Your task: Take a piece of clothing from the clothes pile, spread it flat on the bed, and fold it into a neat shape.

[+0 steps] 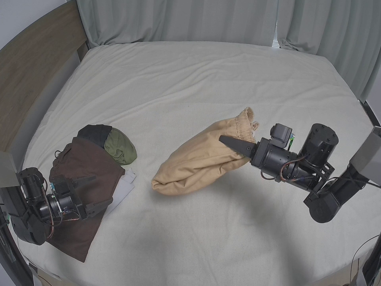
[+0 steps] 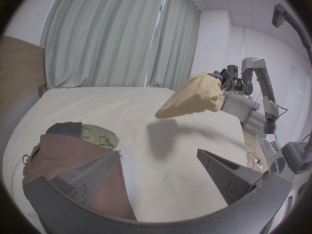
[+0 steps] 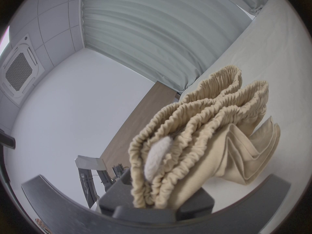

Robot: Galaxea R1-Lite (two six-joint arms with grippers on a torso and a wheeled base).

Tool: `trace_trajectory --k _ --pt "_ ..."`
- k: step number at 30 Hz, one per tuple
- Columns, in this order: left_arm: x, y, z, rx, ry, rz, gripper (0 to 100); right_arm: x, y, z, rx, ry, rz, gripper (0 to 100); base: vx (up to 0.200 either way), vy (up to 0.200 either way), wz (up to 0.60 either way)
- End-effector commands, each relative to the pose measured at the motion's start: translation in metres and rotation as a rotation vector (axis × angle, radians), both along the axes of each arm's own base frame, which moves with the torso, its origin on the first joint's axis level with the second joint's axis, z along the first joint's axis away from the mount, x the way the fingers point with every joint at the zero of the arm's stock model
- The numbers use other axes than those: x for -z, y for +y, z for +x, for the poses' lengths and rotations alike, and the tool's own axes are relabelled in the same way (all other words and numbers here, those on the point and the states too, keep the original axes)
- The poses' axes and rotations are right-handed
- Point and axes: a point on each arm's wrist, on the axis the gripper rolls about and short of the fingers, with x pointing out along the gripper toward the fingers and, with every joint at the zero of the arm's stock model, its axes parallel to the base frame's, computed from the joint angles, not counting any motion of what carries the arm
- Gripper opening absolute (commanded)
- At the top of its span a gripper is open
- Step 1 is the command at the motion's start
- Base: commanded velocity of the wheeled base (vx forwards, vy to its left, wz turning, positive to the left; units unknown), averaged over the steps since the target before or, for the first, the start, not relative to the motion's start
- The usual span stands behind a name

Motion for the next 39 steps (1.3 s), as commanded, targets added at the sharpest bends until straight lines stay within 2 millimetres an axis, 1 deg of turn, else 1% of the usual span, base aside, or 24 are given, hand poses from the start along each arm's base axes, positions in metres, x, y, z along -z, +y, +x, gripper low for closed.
trace_trajectory --k 1,2,4,5,6,7,10,11,12,14,17,18,20,23,27,30,36,37,39 --pt "0.0 0.0 0.0 -0.001 0.001 0.0 100 -0.017 0.0 0.015 0.003 -0.024 0.04 0 0.0 0.0 0.0" --pt "0.0 0.0 0.0 0.001 0.001 -0.001 100 -0.017 0.0 0.016 0.006 -0.024 0.041 0 0.0 0.0 0.0" --pt "0.001 0.0 0.0 0.001 0.003 -0.001 100 -0.017 -0.001 0.026 0.017 -0.017 0.038 0 0.0 0.0 0.0" --pt "0.001 0.0 0.0 0.001 0.003 -0.001 100 -0.017 -0.001 0.026 0.017 -0.017 0.038 0 0.0 0.0 0.0" --pt "0.001 0.0 0.0 0.001 0.003 -0.001 100 -0.015 -0.005 0.038 0.022 -0.009 0.031 0 0.0 0.0 0.0" --pt "0.001 0.0 0.0 0.001 0.003 -0.001 100 -0.015 -0.006 0.044 0.025 -0.008 0.03 0 0.0 0.0 0.0" --pt "0.001 0.0 0.0 0.001 0.003 -0.001 100 -0.016 -0.007 0.057 0.037 0.001 0.024 0 0.0 0.0 0.0" --pt "0.001 0.0 0.0 0.001 0.003 -0.001 100 -0.016 -0.007 0.058 0.037 0.003 0.023 0 0.0 0.0 0.0" --pt "0.001 0.0 0.0 0.001 0.003 -0.001 100 -0.015 -0.007 0.065 0.045 0.008 0.021 0 0.0 0.0 0.0" --pt "0.001 0.0 0.0 0.004 0.003 -0.002 100 -0.014 -0.006 0.074 0.048 0.011 0.019 0 0.0 0.0 0.0" --pt "0.0 0.0 0.0 0.008 0.003 -0.003 100 -0.012 -0.006 0.077 0.048 0.015 0.017 0 0.0 0.0 0.0" --pt "0.001 0.0 -0.002 0.013 0.008 -0.005 100 -0.006 -0.004 0.086 0.042 0.024 0.013 0 0.0 0.0 0.0" --pt "0.001 0.0 -0.002 0.013 0.008 -0.005 100 0.0 -0.002 0.092 0.041 0.033 0.016 0 0.0 0.0 0.0" --pt "0.002 0.0 -0.002 0.013 0.01 -0.006 100 0.003 0.001 0.099 0.041 0.037 0.024 0 0.0 0.0 0.0" --pt "0.002 0.0 -0.002 0.013 0.01 -0.006 100 0.002 -0.001 0.109 0.052 0.044 0.033 0 0.0 0.0 0.0" --pt "0.001 -0.002 -0.002 0.02 0.01 -0.006 100 -0.003 -0.001 0.115 0.053 0.036 0.039 0 0.0 0.0 0.0" --pt "0.001 -0.004 -0.002 0.028 0.01 -0.006 100 -0.003 -0.006 0.137 0.064 0.039 0.052 0 0.0 0.0 0.0" --pt "0.001 -0.004 -0.002 0.028 0.011 -0.007 100 -0.003 -0.007 0.138 0.065 0.039 0.052 0 0.0 0.0 0.0" --pt "0.002 -0.004 -0.002 0.028 0.012 -0.008 100 -0.008 -0.008 0.147 0.073 0.028 0.057 0 0.0 0.0 0.0"
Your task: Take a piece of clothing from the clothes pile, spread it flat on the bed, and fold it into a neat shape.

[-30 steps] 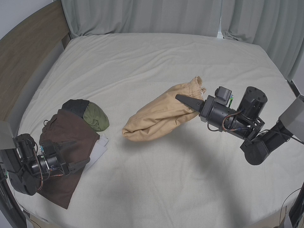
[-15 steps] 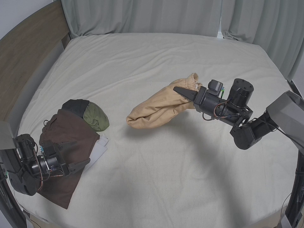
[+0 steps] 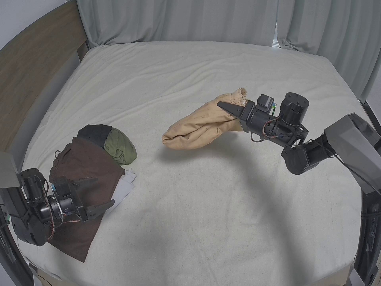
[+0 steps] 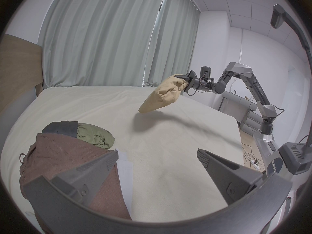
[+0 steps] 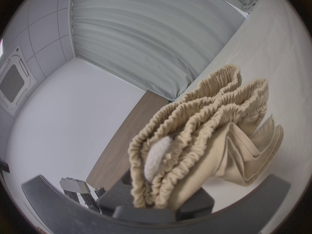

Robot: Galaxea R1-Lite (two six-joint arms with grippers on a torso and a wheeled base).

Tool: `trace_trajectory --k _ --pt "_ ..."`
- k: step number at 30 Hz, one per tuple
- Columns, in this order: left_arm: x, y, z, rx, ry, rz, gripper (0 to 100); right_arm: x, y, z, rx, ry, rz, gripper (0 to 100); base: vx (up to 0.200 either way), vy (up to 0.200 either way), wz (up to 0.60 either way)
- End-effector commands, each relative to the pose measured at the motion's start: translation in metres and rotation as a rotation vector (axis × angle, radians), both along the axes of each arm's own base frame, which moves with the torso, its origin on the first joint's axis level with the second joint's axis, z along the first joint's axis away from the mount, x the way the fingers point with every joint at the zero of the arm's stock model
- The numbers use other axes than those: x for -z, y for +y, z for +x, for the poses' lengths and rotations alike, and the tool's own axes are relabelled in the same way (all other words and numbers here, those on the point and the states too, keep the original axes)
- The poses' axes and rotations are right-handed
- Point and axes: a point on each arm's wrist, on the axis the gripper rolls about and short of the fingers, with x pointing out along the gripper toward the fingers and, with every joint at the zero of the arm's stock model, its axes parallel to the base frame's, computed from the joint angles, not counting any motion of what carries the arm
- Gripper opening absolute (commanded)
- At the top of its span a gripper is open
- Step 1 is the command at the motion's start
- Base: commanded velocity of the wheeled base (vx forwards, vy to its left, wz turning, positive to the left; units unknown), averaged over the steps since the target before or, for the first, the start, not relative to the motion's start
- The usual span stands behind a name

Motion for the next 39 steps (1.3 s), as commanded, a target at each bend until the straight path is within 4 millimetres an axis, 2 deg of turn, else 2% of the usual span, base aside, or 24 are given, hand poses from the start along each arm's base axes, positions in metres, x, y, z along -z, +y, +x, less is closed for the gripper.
trace_trajectory --k 1,6,7,11,14,15,19,24,28,31,35,39 --pt "0.001 0.0 0.0 0.001 0.003 -0.001 100 0.003 -0.003 0.022 0.018 0.0 0.003 0 0.0 0.0 0.0" --pt "0.0 -0.001 0.0 0.005 0.002 -0.001 100 0.001 0.0 0.037 0.023 -0.002 0.003 0 0.0 0.0 0.0" --pt "0.001 -0.002 0.0 0.01 0.003 -0.002 100 0.003 0.001 0.046 0.026 0.005 0.002 0 0.0 0.0 0.0" --pt "0.001 -0.003 -0.001 0.014 0.006 -0.002 100 0.028 -0.001 0.069 0.042 0.032 -0.006 0 0.0 0.0 0.0" --pt "0.001 -0.003 0.0 0.013 0.005 -0.002 100 0.036 0.0 0.071 0.043 0.043 -0.01 0 0.0 0.0 0.0" --pt "0.001 -0.003 0.0 0.014 0.006 -0.002 100 0.045 -0.001 0.071 0.044 0.064 -0.019 0 0.0 0.0 0.0" --pt "0.002 -0.006 -0.001 0.025 0.014 -0.003 100 0.091 -0.004 0.062 0.047 0.162 -0.068 0 0.0 0.0 0.0" --pt "0.002 -0.006 -0.002 0.025 0.016 -0.003 100 0.125 -0.01 0.04 0.046 0.203 -0.085 0 0.0 0.0 0.0" --pt "0.002 -0.007 -0.002 0.027 0.017 -0.003 100 0.14 -0.011 0.03 0.042 0.215 -0.086 0 0.0 0.0 0.0" --pt "0.003 -0.007 -0.002 0.027 0.019 -0.004 100 0.159 -0.011 0.021 0.042 0.235 -0.093 0 0.0 0.0 0.0" --pt "0.003 -0.007 -0.002 0.027 0.02 -0.004 100 0.174 -0.011 0.019 0.044 0.24 -0.094 0 0.0 0.0 0.0" --pt "0.003 -0.008 -0.003 0.033 0.025 -0.004 100 0.178 -0.013 0.02 0.047 0.237 -0.091 0 0.0 0.0 0.0"
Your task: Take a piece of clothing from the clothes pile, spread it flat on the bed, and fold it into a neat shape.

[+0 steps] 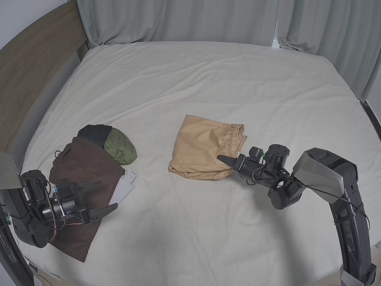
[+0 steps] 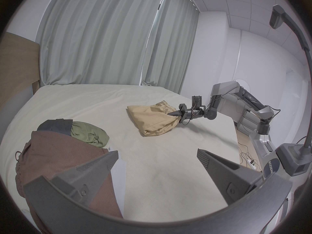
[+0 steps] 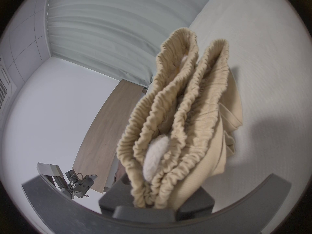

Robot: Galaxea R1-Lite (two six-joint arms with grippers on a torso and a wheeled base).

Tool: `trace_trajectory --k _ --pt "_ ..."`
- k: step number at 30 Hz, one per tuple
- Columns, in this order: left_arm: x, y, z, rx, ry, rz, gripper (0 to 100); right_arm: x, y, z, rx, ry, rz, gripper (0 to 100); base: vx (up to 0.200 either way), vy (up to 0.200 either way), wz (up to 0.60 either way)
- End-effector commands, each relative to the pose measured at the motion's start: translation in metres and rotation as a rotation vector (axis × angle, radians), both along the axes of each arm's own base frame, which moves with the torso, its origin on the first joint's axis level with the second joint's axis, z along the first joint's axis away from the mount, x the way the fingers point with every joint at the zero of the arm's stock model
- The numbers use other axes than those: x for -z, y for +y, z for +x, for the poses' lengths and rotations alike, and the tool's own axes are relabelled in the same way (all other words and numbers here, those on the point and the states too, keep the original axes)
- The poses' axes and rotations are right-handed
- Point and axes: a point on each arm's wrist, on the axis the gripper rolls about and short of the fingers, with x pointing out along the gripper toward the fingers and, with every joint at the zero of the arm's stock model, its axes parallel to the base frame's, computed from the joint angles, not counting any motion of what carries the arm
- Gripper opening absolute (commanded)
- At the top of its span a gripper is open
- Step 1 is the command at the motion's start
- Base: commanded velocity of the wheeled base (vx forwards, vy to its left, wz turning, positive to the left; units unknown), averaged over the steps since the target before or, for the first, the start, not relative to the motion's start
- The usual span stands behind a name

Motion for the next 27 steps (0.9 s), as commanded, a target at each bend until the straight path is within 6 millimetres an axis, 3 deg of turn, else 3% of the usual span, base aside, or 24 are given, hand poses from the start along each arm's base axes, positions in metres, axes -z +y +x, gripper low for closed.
trace_trajectory --k 1,3,4,8,12,19,22,27 --pt "0.001 -0.002 -0.001 0.008 0.006 -0.001 100 0.018 -0.002 -0.002 0.001 0.037 -0.011 0 0.0 0.0 0.0" --pt "0.001 -0.002 -0.001 0.008 0.006 -0.001 100 0.021 -0.002 -0.002 0.003 0.041 -0.012 0 0.0 0.0 0.0" --pt "0.001 -0.002 -0.001 0.008 0.006 -0.001 100 0.021 -0.002 -0.001 0.004 0.036 -0.011 100 0.0 0.0 0.0" --pt "0.001 -0.003 -0.001 0.013 0.007 -0.001 100 0.019 -0.004 -0.003 0.007 0.022 -0.007 100 0.0 0.0 0.0" --pt "0.001 -0.003 -0.001 0.013 0.006 -0.001 100 0.009 -0.01 -0.016 0.01 0.041 -0.019 100 0.0 0.0 0.0" --pt "0.0 -0.004 0.0 0.017 0.001 0.0 100 -0.018 -0.005 -0.067 -0.043 0.076 -0.075 100 0.0 0.0 0.0" --pt "0.0 -0.004 0.0 0.017 0.0 0.0 100 -0.037 0.004 -0.094 -0.089 0.07 -0.088 100 0.0 0.0 0.0" --pt "-0.001 -0.004 0.001 0.015 -0.005 -0.001 100 -0.099 0.011 -0.113 -0.135 -0.058 -0.041 100 0.0 0.0 0.0"
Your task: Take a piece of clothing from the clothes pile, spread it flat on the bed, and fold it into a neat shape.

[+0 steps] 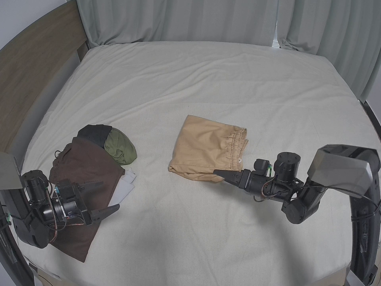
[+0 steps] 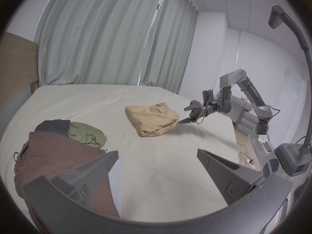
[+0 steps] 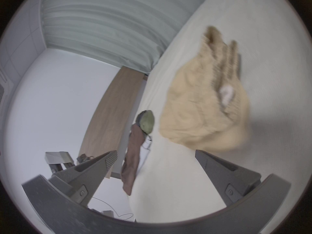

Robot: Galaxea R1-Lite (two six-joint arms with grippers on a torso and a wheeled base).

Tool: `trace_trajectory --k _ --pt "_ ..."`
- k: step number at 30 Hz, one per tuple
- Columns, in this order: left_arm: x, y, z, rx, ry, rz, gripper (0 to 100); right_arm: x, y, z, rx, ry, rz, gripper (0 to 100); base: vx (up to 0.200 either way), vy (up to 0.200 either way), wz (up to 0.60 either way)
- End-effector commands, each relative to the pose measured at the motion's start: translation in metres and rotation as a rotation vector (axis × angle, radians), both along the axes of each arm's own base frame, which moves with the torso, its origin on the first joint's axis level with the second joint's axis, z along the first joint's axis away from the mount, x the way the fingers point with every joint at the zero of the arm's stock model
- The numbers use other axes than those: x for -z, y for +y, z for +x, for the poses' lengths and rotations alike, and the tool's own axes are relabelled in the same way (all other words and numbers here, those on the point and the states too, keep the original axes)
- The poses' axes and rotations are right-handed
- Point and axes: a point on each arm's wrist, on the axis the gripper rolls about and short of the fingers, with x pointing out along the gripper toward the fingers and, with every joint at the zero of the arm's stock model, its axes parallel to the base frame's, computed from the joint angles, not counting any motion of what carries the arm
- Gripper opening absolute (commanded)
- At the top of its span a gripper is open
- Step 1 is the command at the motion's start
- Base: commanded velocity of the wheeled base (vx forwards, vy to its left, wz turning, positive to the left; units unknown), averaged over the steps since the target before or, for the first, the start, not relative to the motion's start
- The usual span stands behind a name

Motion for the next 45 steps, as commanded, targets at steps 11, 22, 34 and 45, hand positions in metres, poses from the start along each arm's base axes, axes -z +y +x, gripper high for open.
trace_trajectory --k 11,22,34,45 --pt "-0.001 0.0 0.001 0.001 -0.007 0.001 100 -0.103 0.001 0.035 0.011 -0.264 0.163 100 0.0 0.0 0.0" --pt "0.0 0.0 0.001 0.001 -0.003 0.0 100 -0.006 -0.005 0.086 0.076 -0.127 0.077 100 0.0 0.0 0.0" --pt "0.001 -0.005 -0.001 0.016 0.009 -0.002 100 0.01 -0.011 0.088 0.141 -0.149 0.024 100 0.0 0.0 0.0" --pt "-0.007 -0.019 -0.012 0.076 0.001 -0.006 100 -0.174 -0.022 0.009 0.131 -0.383 0.084 100 0.0 0.0 0.0"
